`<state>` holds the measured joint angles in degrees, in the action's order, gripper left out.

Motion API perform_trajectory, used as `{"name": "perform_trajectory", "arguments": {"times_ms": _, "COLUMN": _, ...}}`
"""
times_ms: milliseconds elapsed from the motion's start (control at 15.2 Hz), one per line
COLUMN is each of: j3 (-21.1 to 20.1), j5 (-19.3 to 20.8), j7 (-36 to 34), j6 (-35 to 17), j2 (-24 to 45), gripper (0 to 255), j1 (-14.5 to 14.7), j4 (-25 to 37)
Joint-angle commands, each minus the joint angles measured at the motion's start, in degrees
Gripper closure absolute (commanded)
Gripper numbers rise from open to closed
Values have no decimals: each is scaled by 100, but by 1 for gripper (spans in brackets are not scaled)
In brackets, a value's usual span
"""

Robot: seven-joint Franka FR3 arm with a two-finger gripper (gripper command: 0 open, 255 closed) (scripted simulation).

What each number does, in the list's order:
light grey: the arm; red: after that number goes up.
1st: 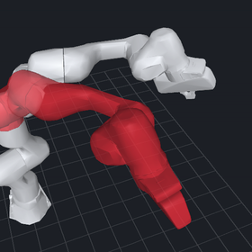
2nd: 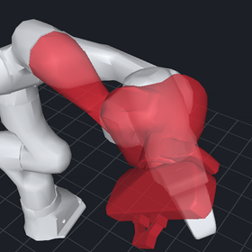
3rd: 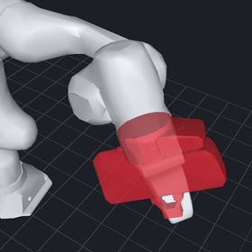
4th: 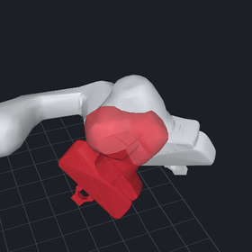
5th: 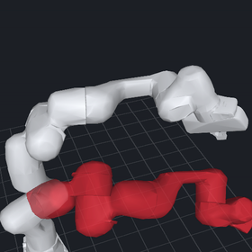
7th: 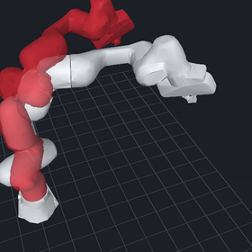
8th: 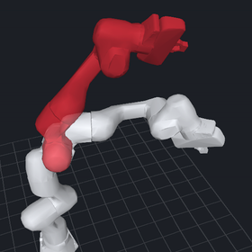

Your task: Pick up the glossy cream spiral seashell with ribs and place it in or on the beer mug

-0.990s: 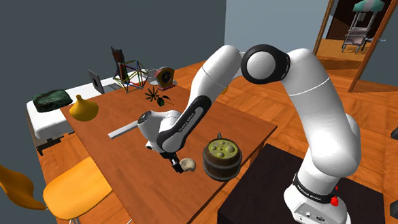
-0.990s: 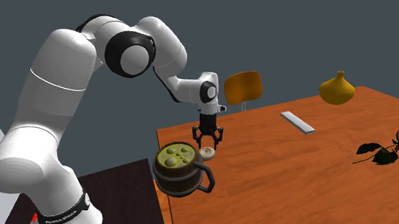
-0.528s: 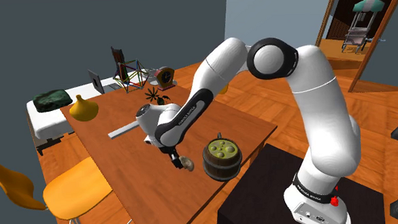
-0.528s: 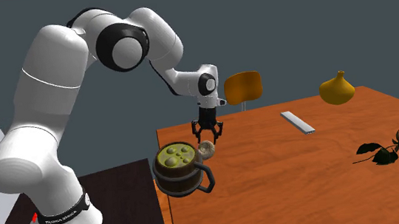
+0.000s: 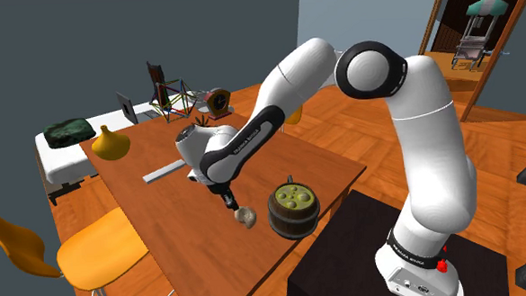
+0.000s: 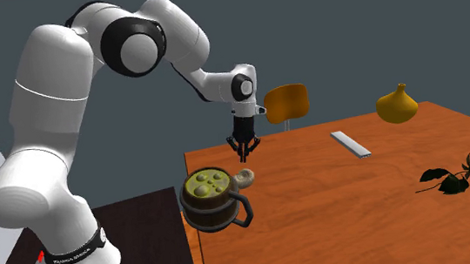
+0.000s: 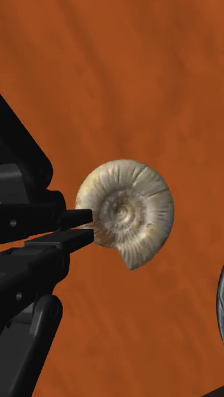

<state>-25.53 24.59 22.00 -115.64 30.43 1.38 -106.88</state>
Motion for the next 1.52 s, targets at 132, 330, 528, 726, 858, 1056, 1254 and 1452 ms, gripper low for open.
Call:
{"name": "perform_trajectory", "arguments": {"times_ms": 132, "j3": -37, "j5": -68, "j7": 62, "j6": 111, "j2": -130, "gripper": 255, "j1": -37, "j4": -9}}
{"name": "perform_trajectory", "arguments": {"times_ms": 330, "j3": 200, "j5": -436, "j7": -879, "j6": 116, "j2": 328, "gripper": 0, "j1": -10, "j4": 470}}
{"name": "perform_trajectory", "arguments": {"times_ms": 528, "j3": 496, "j5": -1002, "j7": -2090, "j6": -75, "j2": 812, "gripper": 0, "j1": -76, "j4": 909}}
{"name": "perform_trajectory", "arguments": {"times_ms": 726, "j3": 528, "j5": -958, "j7": -2119, "j6": -269, "j2": 896, "gripper": 0, "j1": -71, "j4": 795}}
{"name": "perform_trajectory", "arguments": {"times_ms": 858, "j3": 551, "j5": -927, "j7": -2139, "j6": -396, "j2": 957, "gripper": 0, "j1": -68, "j4": 725}}
{"name": "perform_trajectory", "arguments": {"times_ms": 1056, "j3": 581, "j5": -885, "j7": -2165, "j6": -558, "j2": 1040, "gripper": 0, "j1": -61, "j4": 644}}
{"name": "perform_trajectory", "arguments": {"times_ms": 1254, "j3": 581, "j5": -885, "j7": -2165, "j6": -558, "j2": 1040, "gripper": 0, "j1": -61, "j4": 644}}
{"name": "perform_trajectory", "arguments": {"times_ms": 1452, "j3": 581, "j5": -885, "j7": -2165, "j6": -558, "j2": 1040, "gripper": 0, "j1": -61, "j4": 644}}
